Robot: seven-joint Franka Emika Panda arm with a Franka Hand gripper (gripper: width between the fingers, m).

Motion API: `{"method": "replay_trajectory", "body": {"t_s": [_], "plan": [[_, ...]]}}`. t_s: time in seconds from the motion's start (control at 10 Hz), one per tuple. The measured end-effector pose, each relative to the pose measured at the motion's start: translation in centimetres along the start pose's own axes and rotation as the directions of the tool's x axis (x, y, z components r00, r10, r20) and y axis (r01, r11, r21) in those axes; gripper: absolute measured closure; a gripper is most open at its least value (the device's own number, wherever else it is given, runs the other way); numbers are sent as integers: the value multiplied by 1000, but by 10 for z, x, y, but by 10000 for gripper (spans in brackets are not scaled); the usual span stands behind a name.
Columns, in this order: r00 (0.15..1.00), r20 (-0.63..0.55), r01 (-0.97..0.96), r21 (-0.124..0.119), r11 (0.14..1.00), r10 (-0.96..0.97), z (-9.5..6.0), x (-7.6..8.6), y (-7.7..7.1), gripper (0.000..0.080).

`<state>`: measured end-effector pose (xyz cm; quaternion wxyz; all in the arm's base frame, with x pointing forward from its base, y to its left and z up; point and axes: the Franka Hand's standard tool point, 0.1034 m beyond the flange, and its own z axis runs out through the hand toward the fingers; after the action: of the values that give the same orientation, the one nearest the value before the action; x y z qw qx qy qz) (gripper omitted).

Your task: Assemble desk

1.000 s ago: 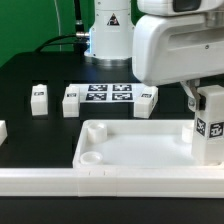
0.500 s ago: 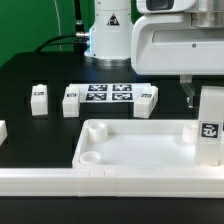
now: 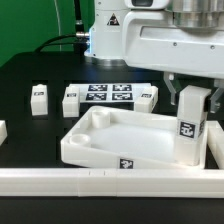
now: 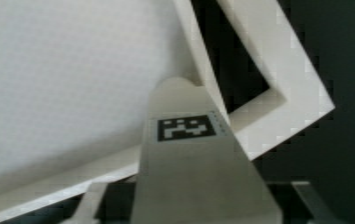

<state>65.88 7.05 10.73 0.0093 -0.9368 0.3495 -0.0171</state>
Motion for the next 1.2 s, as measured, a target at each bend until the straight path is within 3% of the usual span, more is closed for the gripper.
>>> {"method": "replay_trajectory", "body": {"t_s": [0.2,0.3,0.4,0.5,0.7,0.9,1.1,1.2], "plan": [[1000,-2,-2,-3,1000,2,0,1,2,501],[1000,-2,-2,-3,1000,2,1,1,1,296],[1000,-1,-2,-3,1000,2,1,1,1,196],[1000,-2,14,0,1000,-14,-1,-2,0,164],[997,9,82,11,997,-82,-22,-24,8,152],[985,14,172,29,985,-172,-39,-35,32,151],[978,21,206,16,978,-206,-33,-40,63,151],[979,23,203,15,979,-204,-32,-40,62,151]]}}
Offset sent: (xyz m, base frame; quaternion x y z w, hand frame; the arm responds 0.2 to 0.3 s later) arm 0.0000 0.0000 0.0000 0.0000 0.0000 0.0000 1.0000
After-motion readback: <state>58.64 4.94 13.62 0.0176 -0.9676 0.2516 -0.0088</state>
